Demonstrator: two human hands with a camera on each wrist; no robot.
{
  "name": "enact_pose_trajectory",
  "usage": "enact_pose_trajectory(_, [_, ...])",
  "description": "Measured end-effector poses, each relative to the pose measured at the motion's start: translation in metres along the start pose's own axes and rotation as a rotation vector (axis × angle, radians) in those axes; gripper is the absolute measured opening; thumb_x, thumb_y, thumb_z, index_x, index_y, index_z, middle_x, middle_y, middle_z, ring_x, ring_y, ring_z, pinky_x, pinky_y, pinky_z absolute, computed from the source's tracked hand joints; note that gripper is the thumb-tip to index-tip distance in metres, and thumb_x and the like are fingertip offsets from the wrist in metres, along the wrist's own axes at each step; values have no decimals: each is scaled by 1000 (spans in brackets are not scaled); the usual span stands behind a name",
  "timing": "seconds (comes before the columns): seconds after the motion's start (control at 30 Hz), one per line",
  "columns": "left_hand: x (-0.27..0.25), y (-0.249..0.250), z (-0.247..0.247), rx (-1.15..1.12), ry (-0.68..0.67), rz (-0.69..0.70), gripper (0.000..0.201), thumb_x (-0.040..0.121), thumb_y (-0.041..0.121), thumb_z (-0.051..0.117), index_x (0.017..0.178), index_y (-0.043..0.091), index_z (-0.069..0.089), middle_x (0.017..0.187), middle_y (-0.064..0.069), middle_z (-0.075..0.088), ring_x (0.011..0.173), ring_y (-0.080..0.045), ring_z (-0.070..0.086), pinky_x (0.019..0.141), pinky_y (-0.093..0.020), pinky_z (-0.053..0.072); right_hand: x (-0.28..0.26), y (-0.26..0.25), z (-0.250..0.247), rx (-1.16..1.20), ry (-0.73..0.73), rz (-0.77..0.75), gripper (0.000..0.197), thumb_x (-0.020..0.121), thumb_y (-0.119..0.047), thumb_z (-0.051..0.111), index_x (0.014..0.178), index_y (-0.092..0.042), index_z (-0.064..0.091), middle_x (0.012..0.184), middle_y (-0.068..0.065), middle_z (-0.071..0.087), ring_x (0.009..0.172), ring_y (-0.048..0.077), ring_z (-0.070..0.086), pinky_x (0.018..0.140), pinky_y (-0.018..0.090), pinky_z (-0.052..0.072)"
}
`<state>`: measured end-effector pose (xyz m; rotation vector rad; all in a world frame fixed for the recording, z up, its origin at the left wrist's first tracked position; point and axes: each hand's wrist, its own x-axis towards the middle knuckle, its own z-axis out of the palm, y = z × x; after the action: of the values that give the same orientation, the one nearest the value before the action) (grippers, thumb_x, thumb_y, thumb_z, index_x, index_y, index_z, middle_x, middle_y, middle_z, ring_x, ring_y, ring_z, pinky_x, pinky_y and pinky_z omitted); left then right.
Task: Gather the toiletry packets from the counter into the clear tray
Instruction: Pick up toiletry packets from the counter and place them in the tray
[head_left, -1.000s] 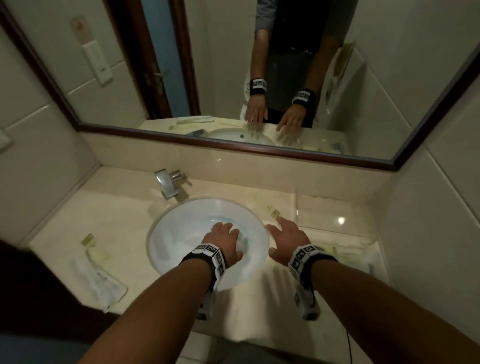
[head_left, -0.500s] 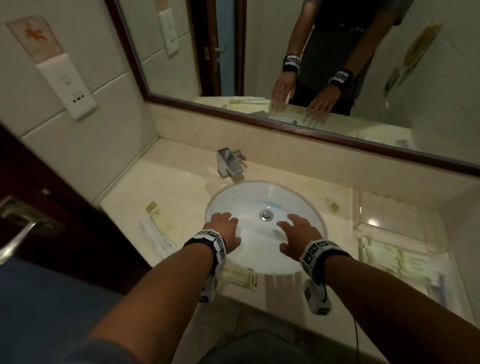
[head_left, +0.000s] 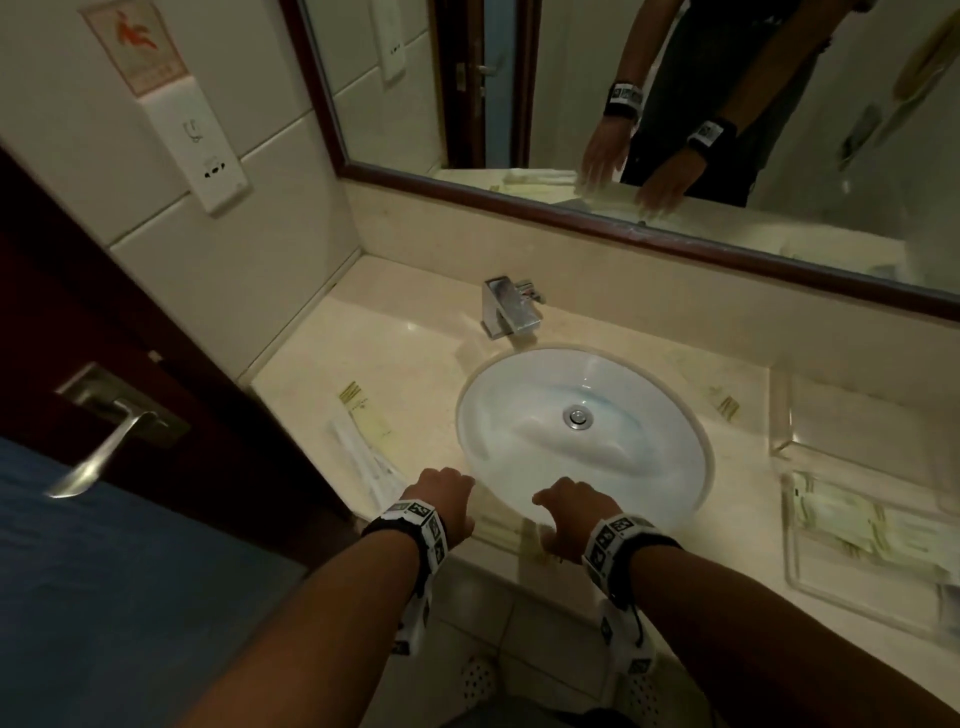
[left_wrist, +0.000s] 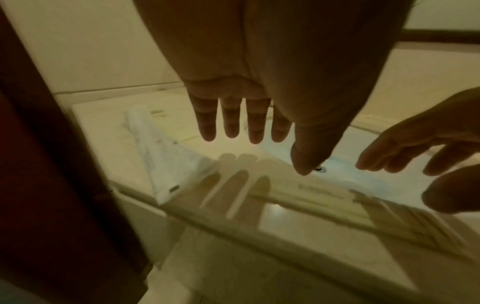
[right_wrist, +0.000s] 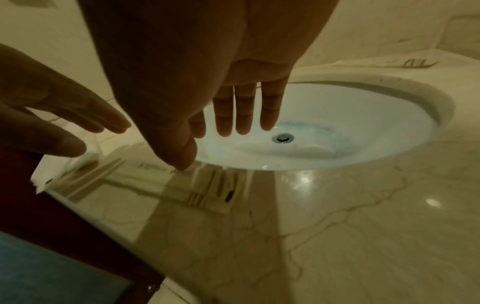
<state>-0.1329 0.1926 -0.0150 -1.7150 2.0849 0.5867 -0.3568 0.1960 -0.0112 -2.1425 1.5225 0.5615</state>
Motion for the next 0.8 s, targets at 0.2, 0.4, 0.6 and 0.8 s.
enact_pose_trajectory(0.2, [-12,-10,29,35,-55,-1,43,94,29,50,136,23,43,137,-7,46,123,-31,46,98,-46,46,11,-31,24,-15,10,-10,51,89,-39,58,137,-28,46,130,6,47,118,29,51,94,42,49])
enact_pose_trajectory(0.4, [-10,-3,38,31,-50,27,42,92,19,49,134,23,44,133,-8,46,121,-31,45,96,-47,47,16,-33,35,-32,74,35,41,91,-33,58,130,-24,48,124,6,48,112,28,52,91,42,47])
enact_pose_trajectory(0.6, [-4,6,36,7,-21,48,42,89,14,52,129,23,44,133,-8,42,120,-32,43,94,-46,46,15,-31,37,52,43,94,41,89,-34,63,124,-18,48,121,6,51,112,29,54,88,42,49])
enact_pose_trajectory(0.8, [0,11,26,-8,3,64,52,91,15,53,141,24,40,143,-5,37,128,-30,39,102,-46,45,5,-19,31,99,-4,46,26,94,-26,50,119,-20,45,106,4,63,93,26,62,77,37,50])
